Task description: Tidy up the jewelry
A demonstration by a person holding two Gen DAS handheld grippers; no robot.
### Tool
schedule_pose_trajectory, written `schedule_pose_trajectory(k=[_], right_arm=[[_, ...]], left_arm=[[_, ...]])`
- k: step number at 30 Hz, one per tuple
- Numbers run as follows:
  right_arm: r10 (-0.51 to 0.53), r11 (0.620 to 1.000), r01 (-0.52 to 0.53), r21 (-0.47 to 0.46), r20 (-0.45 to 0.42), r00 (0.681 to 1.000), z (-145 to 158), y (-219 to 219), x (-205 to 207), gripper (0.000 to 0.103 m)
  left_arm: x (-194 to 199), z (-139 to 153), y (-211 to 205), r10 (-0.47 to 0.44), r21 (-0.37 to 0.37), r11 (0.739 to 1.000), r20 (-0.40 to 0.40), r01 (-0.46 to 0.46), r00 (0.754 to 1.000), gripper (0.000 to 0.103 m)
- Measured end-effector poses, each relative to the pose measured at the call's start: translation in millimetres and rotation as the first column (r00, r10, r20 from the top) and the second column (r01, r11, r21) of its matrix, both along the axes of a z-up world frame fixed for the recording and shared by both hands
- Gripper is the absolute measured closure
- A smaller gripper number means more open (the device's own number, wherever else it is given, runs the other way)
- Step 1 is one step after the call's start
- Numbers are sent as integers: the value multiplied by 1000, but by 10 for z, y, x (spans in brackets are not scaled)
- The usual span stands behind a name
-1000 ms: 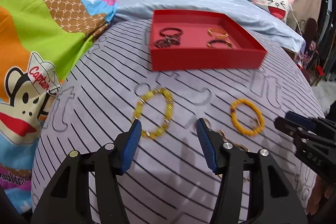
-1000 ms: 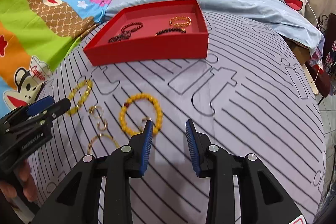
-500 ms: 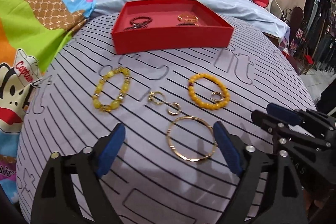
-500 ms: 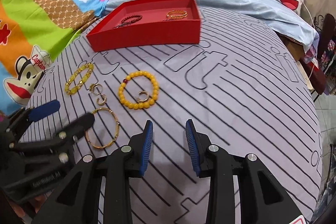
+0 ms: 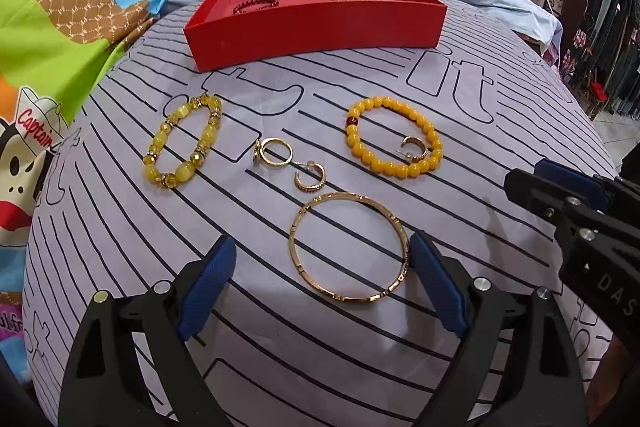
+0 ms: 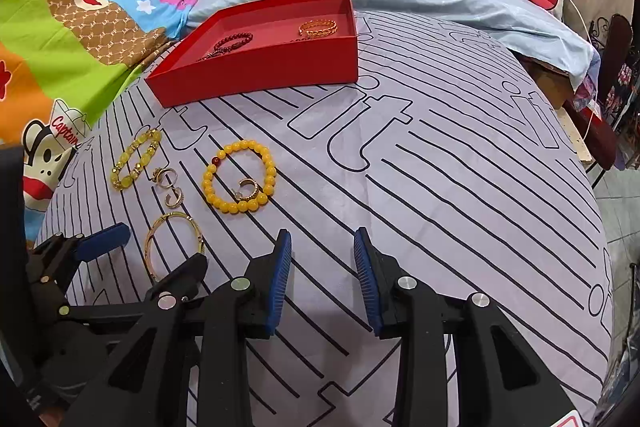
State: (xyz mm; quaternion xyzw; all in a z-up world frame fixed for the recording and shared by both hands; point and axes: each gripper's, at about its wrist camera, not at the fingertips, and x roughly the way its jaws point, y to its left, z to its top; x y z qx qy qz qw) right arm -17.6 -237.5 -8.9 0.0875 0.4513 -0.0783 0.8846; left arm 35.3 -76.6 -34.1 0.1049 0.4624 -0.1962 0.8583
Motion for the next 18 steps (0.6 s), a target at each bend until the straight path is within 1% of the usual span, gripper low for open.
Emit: schedule_pose_trajectory(k=[1,3,5,6,7,8,13,18], right_arm=[[1,1000,-1,1,-1,1000,-2,0,4,70],[2,1000,-2,2,-5,1000,-13,-2,9,70],[4,1000,-4,3,-8,1000,-20,3,15,70],[6,1000,-6,3,-9,1000,-22,5,17,70],[8,1000,-8,2,-10,1000,-25,16,23,70],[9,1000,-9,2,-10,1000,-27,22,23,70],[16,1000,-16,7,-9,1000,-36,49,29,70],[30,1000,-30,8,-8,1000,-25,93,71,70]], left_arm=[[1,0,2,1,-2,1000,-1,-1,1000,19],[-9,5,-2,-5,-5,1000,3,5,1000,24],[-22,21,-8,-15,-11,1000,10,15,1000,34],[-32,32,-15,-23,-14,1000,14,23,1000,37],[-36,39,-18,-27,-16,999,15,27,1000,43],[-38,45,-22,-31,-18,999,16,31,999,45],[-23,66,24,-17,-31,999,5,17,1000,45],[10,127,106,14,-32,999,21,-14,1000,45]])
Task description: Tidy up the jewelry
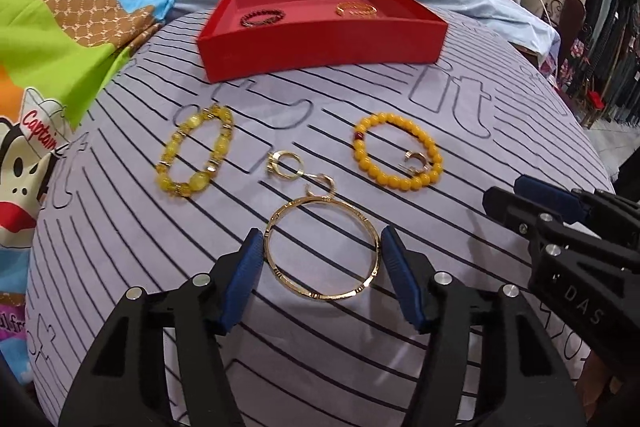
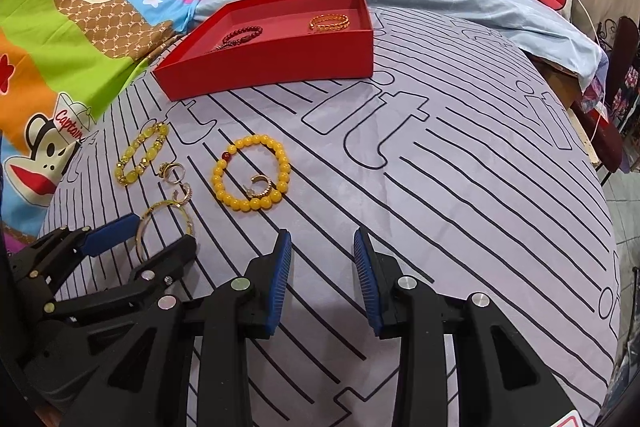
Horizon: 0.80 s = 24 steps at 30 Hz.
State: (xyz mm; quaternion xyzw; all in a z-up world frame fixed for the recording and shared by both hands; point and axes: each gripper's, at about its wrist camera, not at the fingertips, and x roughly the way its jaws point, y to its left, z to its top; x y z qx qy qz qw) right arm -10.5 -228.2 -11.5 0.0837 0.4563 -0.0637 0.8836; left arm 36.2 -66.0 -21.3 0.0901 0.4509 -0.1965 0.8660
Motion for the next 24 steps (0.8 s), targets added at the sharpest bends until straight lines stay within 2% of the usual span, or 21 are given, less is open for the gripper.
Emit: schedule_pose_trajectory(k=[6,16,20,24], right_arm=[[28,1000,-28,4,8,1000,26,94,72,70],[60,998,-60,28,2,998,-1,178,255,70],[73,997,-73,26,2,997,-6,209,370,61],[72,997,-73,21,2,997,-20,209,494,61]], left_arm=[[66,120,128,50,12,999,38,-50,998,45],[272,164,344,142,29,989,45,-143,989,45],[352,154,424,167,29,985,39,-168,985,45],[413,140,496,192,26,981,32,-193,981,45]])
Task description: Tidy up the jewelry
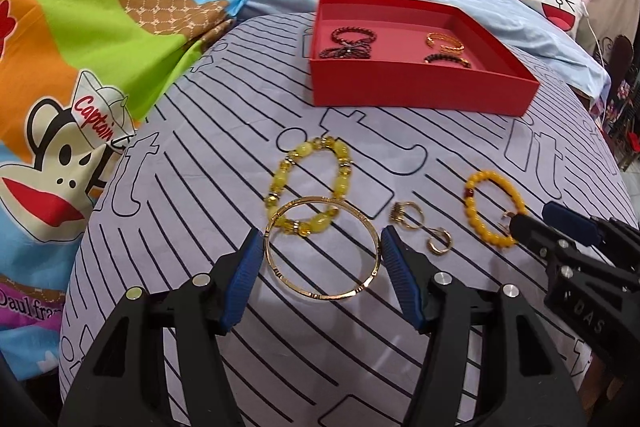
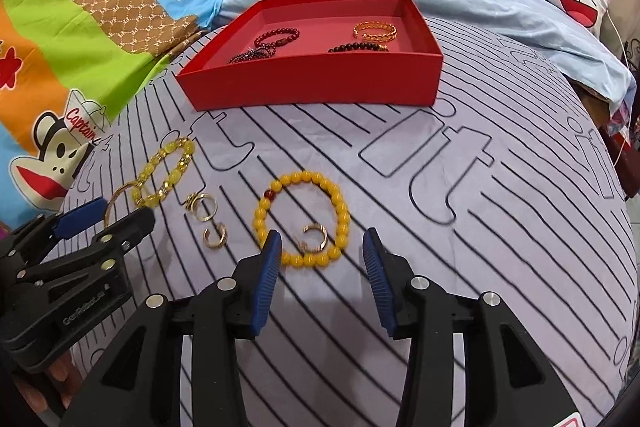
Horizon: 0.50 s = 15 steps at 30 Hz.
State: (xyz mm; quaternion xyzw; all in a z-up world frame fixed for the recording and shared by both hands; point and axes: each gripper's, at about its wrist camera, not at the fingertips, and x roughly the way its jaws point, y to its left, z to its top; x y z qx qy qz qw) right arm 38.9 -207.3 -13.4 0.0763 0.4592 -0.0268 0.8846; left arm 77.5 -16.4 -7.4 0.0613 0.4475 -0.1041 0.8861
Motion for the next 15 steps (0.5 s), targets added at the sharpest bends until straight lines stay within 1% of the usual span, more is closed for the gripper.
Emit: schedule_pose_trajectory(k=[5,11,13,15], right_arm=[[-4,1000,4,-9,0,1000,-17,-40,194,61],[1,1000,-1,-15,-25,1000,-116,-47,326,61],[11,999,-12,-35,-23,1000,-121,-14,336,63],[21,998,-22,-59,-23,1000,-129,29,354,67]], left_arm=[[32,3,41,12,-3,1000,0,-12,1000,45],[75,5,78,30,-6,1000,-2,-30,1000,45],[95,3,96,39,-7,999,-5,-39,999,45],[111,1,111,45,-8,999,-6,-45,999,45]])
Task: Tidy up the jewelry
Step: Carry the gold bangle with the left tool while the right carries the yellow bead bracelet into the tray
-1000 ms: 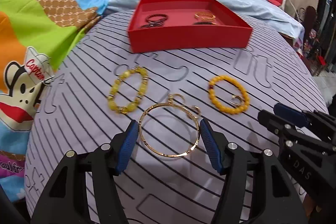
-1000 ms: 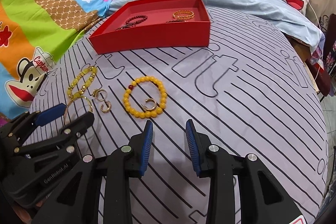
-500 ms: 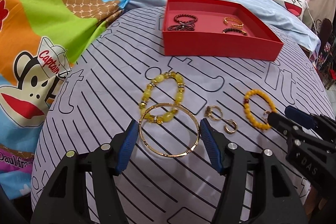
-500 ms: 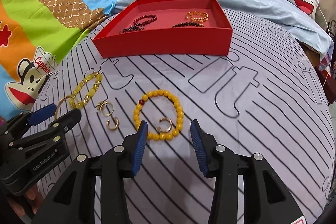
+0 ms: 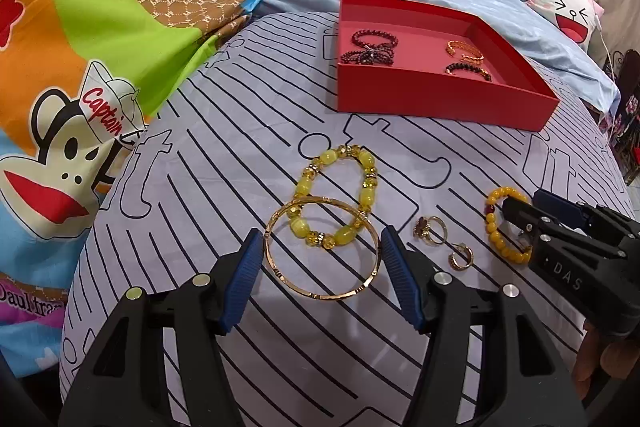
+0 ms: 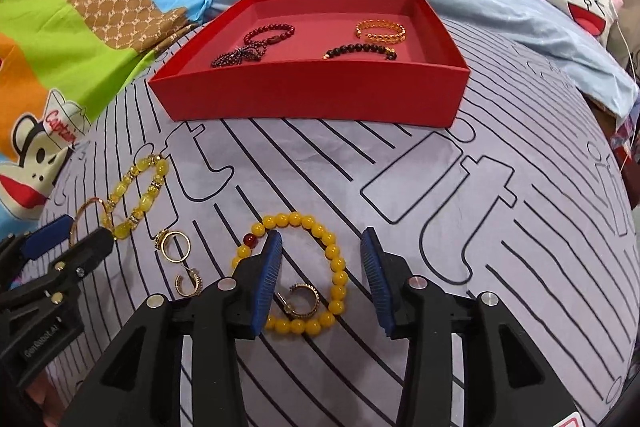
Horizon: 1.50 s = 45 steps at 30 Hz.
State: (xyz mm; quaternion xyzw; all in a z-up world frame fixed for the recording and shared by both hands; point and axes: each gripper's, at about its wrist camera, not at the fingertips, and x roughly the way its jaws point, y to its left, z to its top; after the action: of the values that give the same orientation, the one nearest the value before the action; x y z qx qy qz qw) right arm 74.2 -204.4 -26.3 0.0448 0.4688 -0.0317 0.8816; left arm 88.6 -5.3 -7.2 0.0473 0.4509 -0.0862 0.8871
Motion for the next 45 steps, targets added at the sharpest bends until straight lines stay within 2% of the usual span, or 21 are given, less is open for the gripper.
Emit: schedule_pose_trajectory(k=[2,5,9,16,22,28,33,38,45], right_arm=[[9,1000,-9,-17,0,1000,-5,27,16,79],[13,1000,-13,-16,-2,1000,-8,34,37,91],[14,1000,-15,-12,-5,1000,-6,34,38,96],[17,1000,-17,23,21,1000,158,25,2,96],[35,999,-38,34,81,996,521,-15,73,96],[58,997,-64,35,158,986,960,-137,386,96],[64,995,-77,60,186,980,1160,-232,811,96],[73,993,-88,79,185,980,1188,-266,1253,96],[64,988,-82,132,138,988,981,-334,1776,96]], left_arm=[[5,-2,7,4,-1,1000,0,-4,1000,45],[3,1,12,4,0,1000,1,-4,1000,45],[-11,16,25,3,-2,1000,6,-3,1000,45],[3,101,87,2,-13,1000,19,-2,1000,45],[120,310,98,-16,-29,999,46,17,999,45],[382,664,-33,-51,-32,998,125,55,991,45],[704,882,-232,-70,-28,997,179,76,981,45],[1039,887,-444,-84,-39,995,178,92,981,45],[1378,676,-705,-110,-32,993,135,115,985,45]])
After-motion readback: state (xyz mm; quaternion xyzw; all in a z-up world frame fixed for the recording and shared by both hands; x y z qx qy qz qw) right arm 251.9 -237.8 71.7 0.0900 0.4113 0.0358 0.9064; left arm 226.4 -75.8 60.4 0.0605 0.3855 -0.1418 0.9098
